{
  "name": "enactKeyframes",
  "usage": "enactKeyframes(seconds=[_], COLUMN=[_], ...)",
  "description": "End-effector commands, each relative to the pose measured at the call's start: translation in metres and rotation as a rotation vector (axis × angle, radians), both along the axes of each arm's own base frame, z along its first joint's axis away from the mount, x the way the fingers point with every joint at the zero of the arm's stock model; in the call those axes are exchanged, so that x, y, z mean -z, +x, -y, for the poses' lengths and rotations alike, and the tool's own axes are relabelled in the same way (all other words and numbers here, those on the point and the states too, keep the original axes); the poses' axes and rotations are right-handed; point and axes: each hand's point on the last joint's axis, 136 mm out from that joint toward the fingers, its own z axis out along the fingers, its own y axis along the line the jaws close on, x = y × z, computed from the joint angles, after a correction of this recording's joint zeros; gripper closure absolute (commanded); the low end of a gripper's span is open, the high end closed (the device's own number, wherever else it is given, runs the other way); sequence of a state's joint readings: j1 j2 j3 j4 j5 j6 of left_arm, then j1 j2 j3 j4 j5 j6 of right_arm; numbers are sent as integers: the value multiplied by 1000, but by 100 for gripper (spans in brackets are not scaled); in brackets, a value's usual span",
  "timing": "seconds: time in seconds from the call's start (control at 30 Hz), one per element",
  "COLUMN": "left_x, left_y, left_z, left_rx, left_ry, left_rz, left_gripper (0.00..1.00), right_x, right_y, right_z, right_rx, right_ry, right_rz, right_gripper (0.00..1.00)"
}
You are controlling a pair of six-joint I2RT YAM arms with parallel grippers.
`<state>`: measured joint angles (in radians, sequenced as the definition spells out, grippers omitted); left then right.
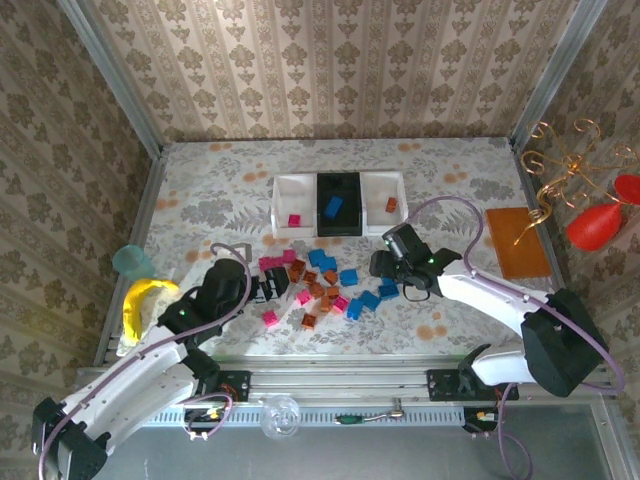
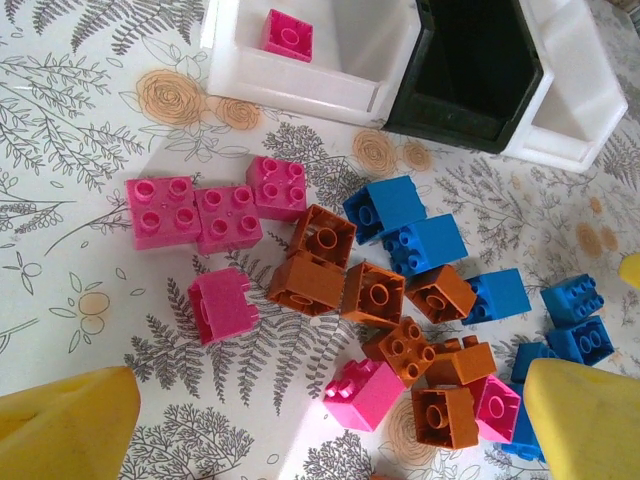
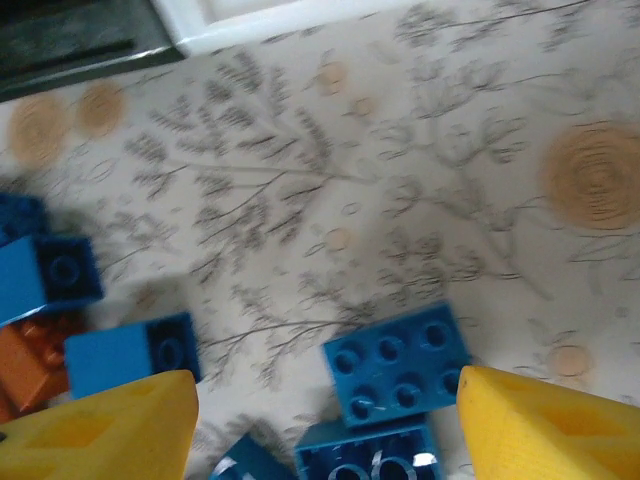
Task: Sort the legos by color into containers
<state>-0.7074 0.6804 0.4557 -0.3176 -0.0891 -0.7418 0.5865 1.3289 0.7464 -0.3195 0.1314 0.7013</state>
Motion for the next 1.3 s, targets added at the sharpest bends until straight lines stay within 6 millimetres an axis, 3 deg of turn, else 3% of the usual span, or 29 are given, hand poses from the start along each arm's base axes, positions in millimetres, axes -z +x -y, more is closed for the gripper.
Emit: enactKeyframes(seconds=[0.0,0.07,0.13,0.3,0.9,1.07,1.27], left_x=[3,4,5,9,13,10,10], left_y=[-1,-2,-2,-4,-6,-6,-5], left_z=[3,3,2,0,-3,-3,-5], left_rx=[4,3,3,-1,-9,-7,-13], left_ry=[-18,-21,-21,-20,-13,-13,-3], left_rz=[-6,-8,-10,-17,-29,-22,-21], left_gripper=[0,0,0,0,0,0,0], right_x=[-21,-25,-9,9,50,49,23], right_y=[4,2,2,8,13,13,18], right_z=[-48,-62,-69,-84,-94,-92,-84], right_rx=[-197,-249,-263,-273,-282,-282,-275], right_ry=[47,1,-63,-67,-105,-84,-24], right_rz=[83,100,64,29,-73,-70,-15], right_gripper=[21,19,20,22,36,44,57])
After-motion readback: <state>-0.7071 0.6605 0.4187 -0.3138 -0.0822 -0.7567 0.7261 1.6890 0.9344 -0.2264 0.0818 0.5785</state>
